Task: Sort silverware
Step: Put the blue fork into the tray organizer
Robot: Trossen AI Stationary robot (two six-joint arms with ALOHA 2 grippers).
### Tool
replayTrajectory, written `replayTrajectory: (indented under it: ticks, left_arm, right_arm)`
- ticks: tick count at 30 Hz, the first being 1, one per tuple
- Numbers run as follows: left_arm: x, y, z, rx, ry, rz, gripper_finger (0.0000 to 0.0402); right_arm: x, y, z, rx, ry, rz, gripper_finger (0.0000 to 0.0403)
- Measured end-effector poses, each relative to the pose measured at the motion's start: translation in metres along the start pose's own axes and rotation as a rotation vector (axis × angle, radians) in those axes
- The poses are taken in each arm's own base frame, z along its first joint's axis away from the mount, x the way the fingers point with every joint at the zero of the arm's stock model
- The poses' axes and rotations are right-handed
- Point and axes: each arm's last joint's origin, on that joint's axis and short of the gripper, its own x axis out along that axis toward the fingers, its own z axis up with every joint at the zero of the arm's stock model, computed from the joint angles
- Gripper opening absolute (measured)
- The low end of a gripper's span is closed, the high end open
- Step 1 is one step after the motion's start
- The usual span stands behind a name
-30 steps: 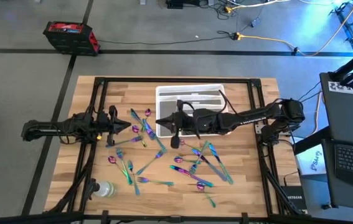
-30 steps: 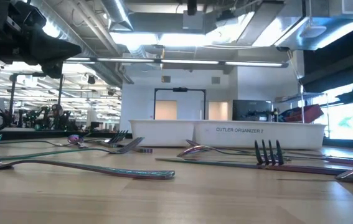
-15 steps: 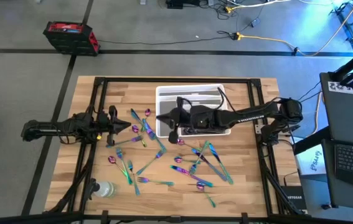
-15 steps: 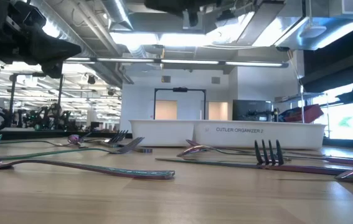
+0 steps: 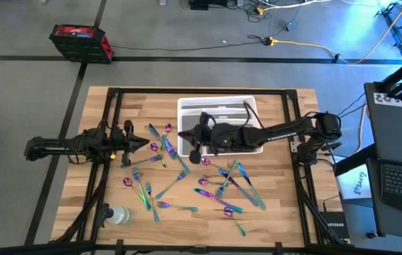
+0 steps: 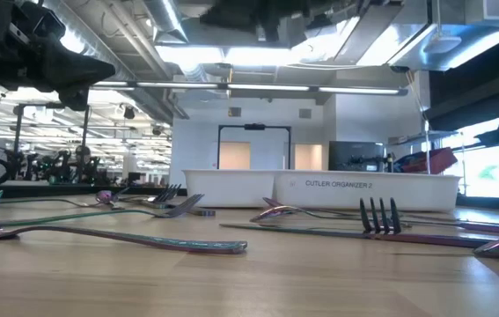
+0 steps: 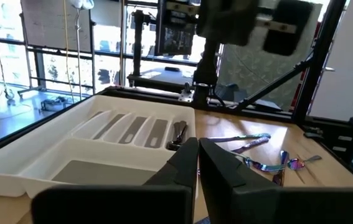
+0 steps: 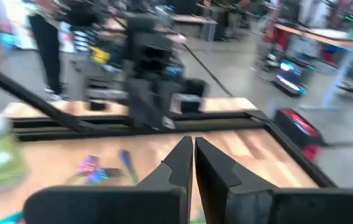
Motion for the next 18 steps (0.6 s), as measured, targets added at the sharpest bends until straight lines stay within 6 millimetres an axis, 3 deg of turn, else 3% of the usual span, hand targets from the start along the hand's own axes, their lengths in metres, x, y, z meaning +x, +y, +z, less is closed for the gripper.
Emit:
replayTrajectory:
  ticks: [5, 9, 18]
  left_arm:
    - [0.000, 0.000, 0.000, 0.000, -0.001, 0.000, 0.0000]
    - [0.000, 0.000, 0.000, 0.000, 0.000, 0.000, 0.0000]
    - [0.000, 0.000, 0.000, 0.000, -0.001, 0.000, 0.0000]
  right_arm:
    - [0.004, -0.018, 0.001, 0.024, -0.009, -0.004, 0.0001]
    - [0.005, -0.026, -0.012, 0.008, 0.018, -0.003, 0.0001]
    - [0.001, -0.021, -0.027, -0.104, 0.015, 0.020, 0.0001]
